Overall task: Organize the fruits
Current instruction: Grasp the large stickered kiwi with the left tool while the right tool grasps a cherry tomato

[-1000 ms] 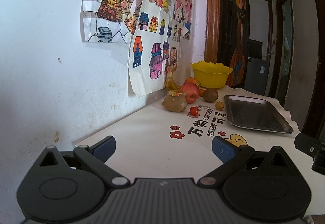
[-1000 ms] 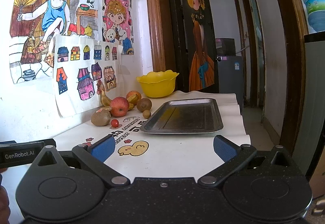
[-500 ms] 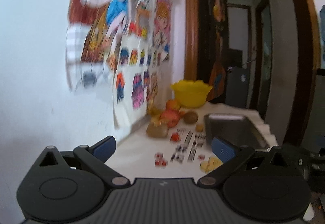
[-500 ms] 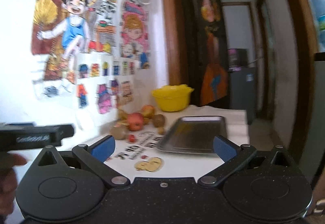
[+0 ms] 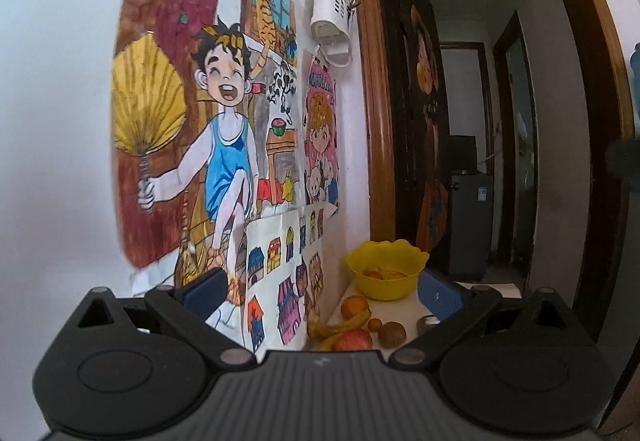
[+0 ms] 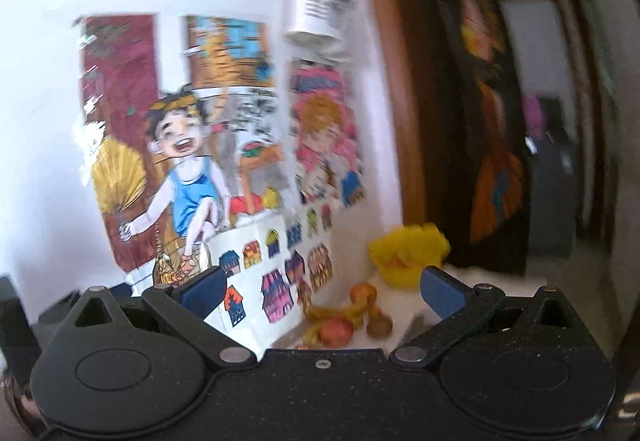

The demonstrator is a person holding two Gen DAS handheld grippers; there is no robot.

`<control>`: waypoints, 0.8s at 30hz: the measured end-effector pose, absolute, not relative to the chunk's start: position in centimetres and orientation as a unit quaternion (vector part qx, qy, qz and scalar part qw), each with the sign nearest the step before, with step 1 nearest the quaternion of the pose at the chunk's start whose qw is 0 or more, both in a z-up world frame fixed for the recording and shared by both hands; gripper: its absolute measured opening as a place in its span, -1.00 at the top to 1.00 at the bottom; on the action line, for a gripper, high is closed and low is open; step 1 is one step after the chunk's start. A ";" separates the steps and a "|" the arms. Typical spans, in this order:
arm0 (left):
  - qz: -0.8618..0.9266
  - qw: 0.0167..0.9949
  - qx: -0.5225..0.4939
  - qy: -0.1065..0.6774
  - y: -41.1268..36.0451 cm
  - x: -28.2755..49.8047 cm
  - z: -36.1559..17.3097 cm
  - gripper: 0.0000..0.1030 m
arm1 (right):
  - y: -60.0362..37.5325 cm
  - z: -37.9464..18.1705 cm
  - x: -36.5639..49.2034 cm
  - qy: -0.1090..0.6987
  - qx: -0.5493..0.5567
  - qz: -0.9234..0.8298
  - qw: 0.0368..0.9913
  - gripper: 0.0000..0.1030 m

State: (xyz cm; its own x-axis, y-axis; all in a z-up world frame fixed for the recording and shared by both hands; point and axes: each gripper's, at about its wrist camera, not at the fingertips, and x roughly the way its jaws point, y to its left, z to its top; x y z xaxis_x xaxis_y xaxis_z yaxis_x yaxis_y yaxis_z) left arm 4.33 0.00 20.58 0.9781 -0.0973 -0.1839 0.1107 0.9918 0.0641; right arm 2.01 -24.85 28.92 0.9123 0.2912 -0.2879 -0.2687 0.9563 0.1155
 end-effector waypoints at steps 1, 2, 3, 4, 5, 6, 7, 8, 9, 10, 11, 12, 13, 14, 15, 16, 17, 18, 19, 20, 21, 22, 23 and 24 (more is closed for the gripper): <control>-0.050 0.993 0.037 0.097 -0.1 5.1 20.3 -0.99 | -24.5 29.2 2.9 0.144 0.005 0.151 0.978 -0.99; -0.048 0.993 0.035 0.104 0.0 5.9 19.9 -0.99 | -24.2 29.1 3.6 0.136 -0.014 0.151 0.979 -0.99; -0.046 0.992 0.032 0.115 0.0 7.0 19.2 -0.99 | -24.0 28.7 4.6 0.130 -0.028 0.150 0.980 -0.99; -0.046 0.991 0.031 0.124 0.0 7.8 18.7 -0.99 | -23.9 28.1 5.7 0.128 -0.040 0.153 0.979 -0.99; -0.047 0.990 0.031 0.132 0.0 8.7 18.1 -0.99 | -23.8 27.3 7.0 0.134 -0.051 0.160 0.977 -0.99; -0.049 0.988 0.033 0.142 0.0 9.9 17.2 -0.99 | -24.0 26.4 8.1 0.139 -0.057 0.170 0.974 -0.99; -0.050 0.987 0.036 0.150 0.0 10.7 16.4 -0.99 | -24.2 25.5 9.2 0.143 -0.059 0.180 0.972 -0.99; -0.052 0.985 0.038 0.161 -0.1 11.9 15.4 -0.99 | -24.3 24.6 10.3 0.147 -0.063 0.186 0.969 -0.99; -0.056 0.983 0.039 0.171 0.0 12.8 14.4 -0.99 | -24.4 23.3 11.4 0.155 -0.066 0.193 0.967 -0.99; -0.060 0.981 0.039 0.178 0.0 13.7 13.4 -0.99 | -24.7 22.1 12.8 0.165 -0.068 0.196 0.964 -0.99; -0.068 0.980 0.039 0.183 0.2 14.7 12.3 -0.99 | -24.8 20.9 13.7 0.171 -0.069 0.198 0.963 -0.99; -0.080 0.979 0.038 0.183 0.3 15.2 11.4 -0.99 | -24.8 19.6 14.9 0.178 -0.071 0.199 0.961 -0.99; -0.098 0.978 0.034 0.180 0.6 15.8 10.4 -0.99 | -24.9 18.2 16.0 0.184 -0.071 0.199 0.960 -0.99; -0.110 0.977 0.028 0.179 1.0 16.6 9.3 -0.99 | -25.0 16.7 16.9 0.182 -0.066 0.197 0.961 -0.99; -0.112 0.977 0.023 0.181 1.2 17.1 8.3 -0.99 | -25.0 15.1 17.8 0.177 -0.060 0.194 0.963 -0.99; -0.110 0.976 0.017 0.187 1.4 17.8 7.5 -0.99 | -25.0 13.6 18.6 0.174 -0.053 0.194 0.964 -0.99; -0.108 0.974 0.010 0.197 1.7 18.5 6.7 -0.99 | -24.9 11.9 19.4 0.172 -0.046 0.202 0.963 -0.99; -0.104 0.972 0.005 0.212 1.9 19.4 5.9 -0.99 | -24.9 10.5 20.2 0.174 -0.042 0.211 0.961 -0.99; -0.099 0.970 0.005 0.223 2.0 20.1 5.3 -0.99 | -24.7 9.0 21.0 0.182 -0.042 0.219 0.958 -0.99; -0.095 0.969 0.008 0.229 2.0 20.6 4.8 -0.99 | -24.4 7.6 21.8 0.193 -0.049 0.225 0.954 -0.99; -0.093 0.968 0.014 0.233 1.9 21.1 4.1 -0.99 | -24.1 6.3 22.5 0.206 -0.063 0.233 0.948 -0.99; -0.092 0.968 0.018 0.234 1.8 21.5 3.7 -0.99 | -23.6 5.2 23.1 0.218 -0.081 0.241 0.942 -0.99; -0.089 0.968 0.021 0.235 1.7 21.8 3.4 -0.99 | -23.1 4.2 23.6 0.226 -0.097 0.251 0.936 -0.99; -0.086 0.967 0.022 0.239 1.5 22.4 2.8 -0.99 | -22.7 3.4 23.9 0.234 -0.106 0.259 0.931 -0.99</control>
